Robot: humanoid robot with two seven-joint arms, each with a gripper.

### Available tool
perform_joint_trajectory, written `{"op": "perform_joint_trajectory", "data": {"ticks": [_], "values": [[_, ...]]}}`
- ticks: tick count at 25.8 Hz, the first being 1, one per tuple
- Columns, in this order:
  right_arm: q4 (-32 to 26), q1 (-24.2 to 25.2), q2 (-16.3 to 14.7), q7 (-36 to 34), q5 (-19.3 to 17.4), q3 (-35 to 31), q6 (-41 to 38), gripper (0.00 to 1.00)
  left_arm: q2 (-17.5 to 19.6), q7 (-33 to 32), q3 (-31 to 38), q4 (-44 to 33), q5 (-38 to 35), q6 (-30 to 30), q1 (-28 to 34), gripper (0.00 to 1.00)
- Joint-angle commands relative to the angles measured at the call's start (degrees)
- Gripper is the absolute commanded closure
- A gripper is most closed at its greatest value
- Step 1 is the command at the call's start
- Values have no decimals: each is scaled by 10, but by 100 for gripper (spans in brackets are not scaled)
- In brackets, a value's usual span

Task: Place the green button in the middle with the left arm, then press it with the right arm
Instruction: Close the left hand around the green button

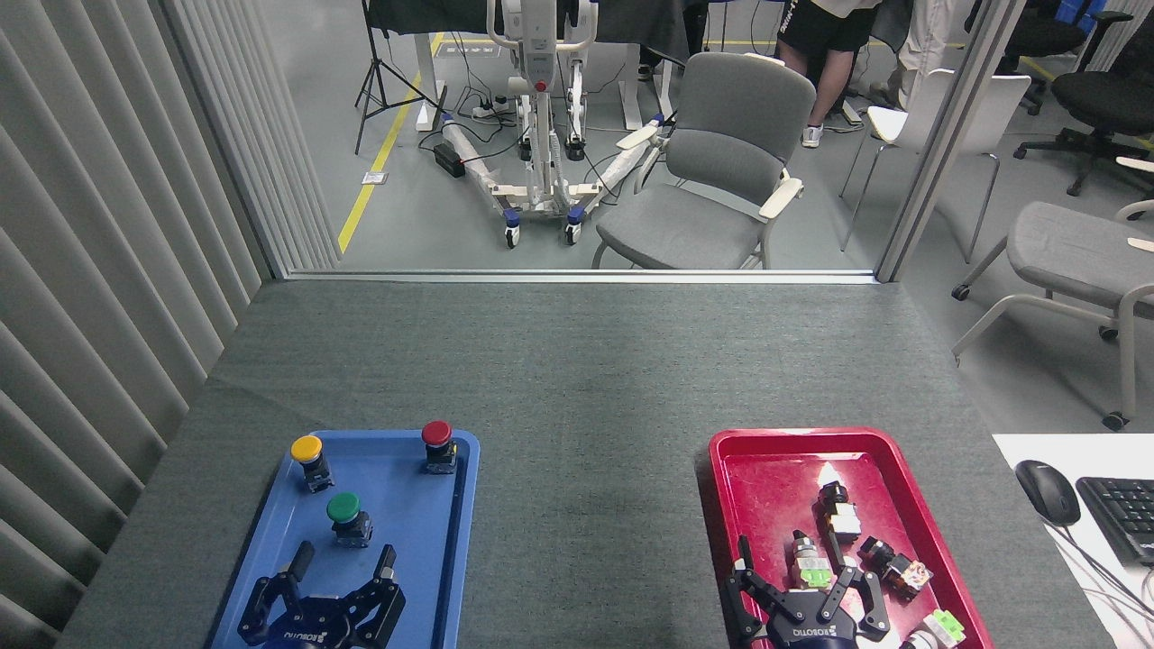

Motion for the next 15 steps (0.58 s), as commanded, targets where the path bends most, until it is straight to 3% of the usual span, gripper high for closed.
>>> {"op": "perform_joint_trajectory", "data": {"ticks": [1,15], "values": [[0,0,-1,0,0,0,0,0,0,0,-3,2,0,-1,-2,1],[0,0,2,0,0,1,0,0,0,-1,-4,2,0,0,-4,1]]}}
